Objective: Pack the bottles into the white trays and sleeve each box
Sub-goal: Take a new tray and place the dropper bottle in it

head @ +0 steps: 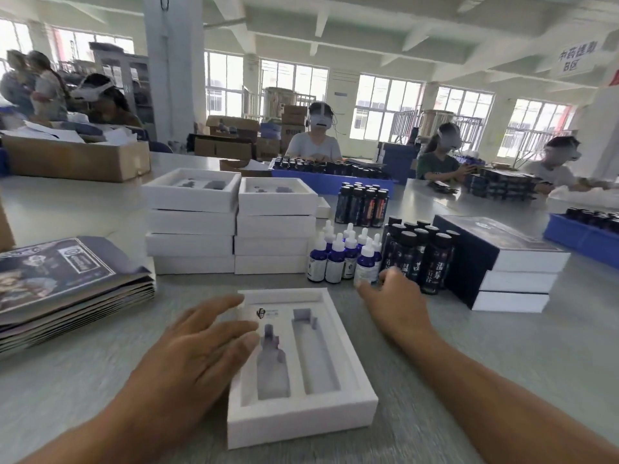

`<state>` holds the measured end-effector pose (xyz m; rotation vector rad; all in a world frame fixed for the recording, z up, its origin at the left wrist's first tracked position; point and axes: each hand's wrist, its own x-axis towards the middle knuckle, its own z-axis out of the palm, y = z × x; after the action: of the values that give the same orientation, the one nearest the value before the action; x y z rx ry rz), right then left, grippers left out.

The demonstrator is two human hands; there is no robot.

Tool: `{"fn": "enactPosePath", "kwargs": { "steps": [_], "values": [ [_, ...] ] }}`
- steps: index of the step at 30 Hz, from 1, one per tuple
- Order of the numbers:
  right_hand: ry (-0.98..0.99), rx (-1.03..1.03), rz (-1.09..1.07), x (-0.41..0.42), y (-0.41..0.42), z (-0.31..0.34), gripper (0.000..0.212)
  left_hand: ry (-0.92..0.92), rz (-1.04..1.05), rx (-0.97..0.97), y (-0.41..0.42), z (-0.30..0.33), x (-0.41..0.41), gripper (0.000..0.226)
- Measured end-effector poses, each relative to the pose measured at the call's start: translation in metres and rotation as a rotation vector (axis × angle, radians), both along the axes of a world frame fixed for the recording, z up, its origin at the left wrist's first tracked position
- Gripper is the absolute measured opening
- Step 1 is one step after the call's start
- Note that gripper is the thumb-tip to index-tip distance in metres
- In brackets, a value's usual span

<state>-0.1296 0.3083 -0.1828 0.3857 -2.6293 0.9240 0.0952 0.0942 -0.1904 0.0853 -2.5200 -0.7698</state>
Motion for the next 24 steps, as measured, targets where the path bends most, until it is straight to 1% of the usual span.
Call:
{"fn": "enactPosePath", "kwargs": {
  "steps": [4,6,8,11,12,13,15,17,19,22,24],
  "values": [
    [-0.017,0.026,-0.149,-0.018,-0.021,0.000,0.060,-0.007,-0.033,-0.006,-0.003,-0.003,-0.003,0.040],
    [-0.012,0.066,-0.189,-0.022,-0.025,-0.001,0.063,-0.019,-0.038,-0.002,-0.003,-0.004,-0.003,0.042],
    [-0.005,0.080,-0.189,-0.024,-0.026,-0.003,0.056,-0.019,-0.046,0.007,-0.003,-0.005,-0.002,0.042],
    [0.007,0.045,-0.143,-0.025,-0.023,-0.006,0.028,-0.018,-0.052,0.024,-0.003,-0.005,-0.002,0.040],
    [0.005,0.022,-0.127,-0.024,-0.021,-0.007,0.022,-0.021,-0.056,0.024,-0.003,-0.004,-0.002,0.037],
    [-0.002,0.005,-0.115,-0.023,-0.018,-0.006,0.021,-0.025,-0.060,0.027,-0.003,-0.004,-0.002,0.033],
    [-0.029,-0.003,-0.101,-0.019,-0.014,-0.003,0.028,-0.017,-0.063,0.036,-0.002,-0.005,-0.003,0.030],
    [-0.058,0.005,-0.117,-0.015,-0.012,0.001,0.041,-0.014,-0.062,0.036,-0.002,-0.007,-0.003,0.032],
    [-0.081,-0.002,-0.167,-0.015,-0.014,0.004,0.049,-0.014,-0.061,0.029,-0.003,-0.009,-0.004,0.036],
    [-0.095,0.000,-0.231,-0.014,-0.021,0.007,0.050,0.008,-0.062,0.036,-0.005,-0.011,-0.005,0.039],
    [-0.078,0.016,-0.215,-0.015,-0.024,0.006,0.047,0.012,-0.064,0.031,-0.006,-0.011,-0.006,0.041]
  ]
}}
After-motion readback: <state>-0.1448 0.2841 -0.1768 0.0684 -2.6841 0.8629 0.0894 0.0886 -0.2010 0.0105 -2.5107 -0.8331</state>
